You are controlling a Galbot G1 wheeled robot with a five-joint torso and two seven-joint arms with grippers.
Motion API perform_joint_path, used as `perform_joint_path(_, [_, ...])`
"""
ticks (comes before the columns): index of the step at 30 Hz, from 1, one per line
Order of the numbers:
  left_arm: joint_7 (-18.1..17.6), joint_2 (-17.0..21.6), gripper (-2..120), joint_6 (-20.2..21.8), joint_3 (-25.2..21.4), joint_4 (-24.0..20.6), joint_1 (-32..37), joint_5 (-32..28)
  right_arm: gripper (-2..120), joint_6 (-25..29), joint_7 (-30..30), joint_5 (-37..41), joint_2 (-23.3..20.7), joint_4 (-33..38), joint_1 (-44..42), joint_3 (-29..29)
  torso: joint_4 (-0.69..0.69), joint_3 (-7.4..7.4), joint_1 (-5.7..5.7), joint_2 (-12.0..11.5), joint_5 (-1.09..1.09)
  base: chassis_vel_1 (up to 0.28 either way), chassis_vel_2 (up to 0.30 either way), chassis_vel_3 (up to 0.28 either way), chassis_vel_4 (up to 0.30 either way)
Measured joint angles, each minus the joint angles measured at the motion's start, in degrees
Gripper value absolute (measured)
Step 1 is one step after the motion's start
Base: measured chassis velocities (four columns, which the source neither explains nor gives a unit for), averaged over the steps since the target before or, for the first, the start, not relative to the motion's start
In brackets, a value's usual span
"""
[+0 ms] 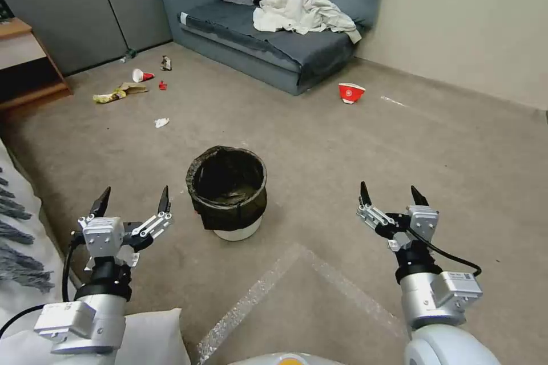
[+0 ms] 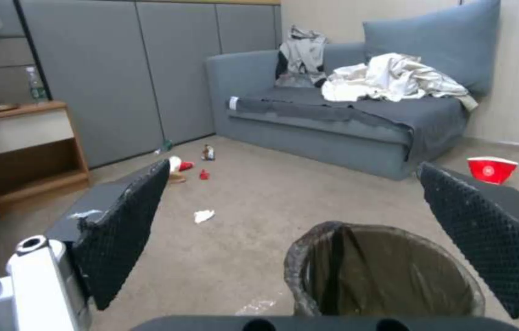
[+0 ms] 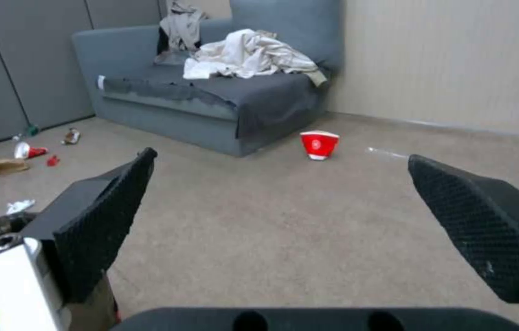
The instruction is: Pick up the trash can from the floor.
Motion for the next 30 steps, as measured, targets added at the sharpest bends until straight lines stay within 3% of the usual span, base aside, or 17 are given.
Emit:
perform_joint_path(19, [-0.3,0.0,100,0.0,0.0,0.0,-0.2,-0.2,100,-0.1,0.5,1.1,0.0,-0.5,0.1,-0.2,0.0,0.01,0.0,0.0,-0.01,-0.166,0.157,0.169,-0.155])
perform_joint_path(24, [-1.8,0.0,100,0.3,0.0,0.0,-0.3,-0.5,100,0.1,0.5,1.1,0.0,-1.2,0.1,-0.5,0.01,0.01,0.0,0.0,0.0,-0.117,0.107,0.127,-0.121])
perform_joint_path(27, [-5.0,0.5,100,3.8,-0.3,1.4,-1.0,-1.3,100,0.5,0.4,1.1,0.0,-1.4,0.2,-0.7,0.0,0.02,0.01,0.0,0.0,-0.014,0.032,0.032,-0.046])
perform_joint_path(30, [-5.3,0.7,100,4.8,-0.6,2.1,-1.4,-1.6,100,0.6,0.4,1.1,0.0,-1.5,0.2,-0.7,0.0,0.02,0.01,0.0,-0.01,0.0,0.0,0.0,0.0])
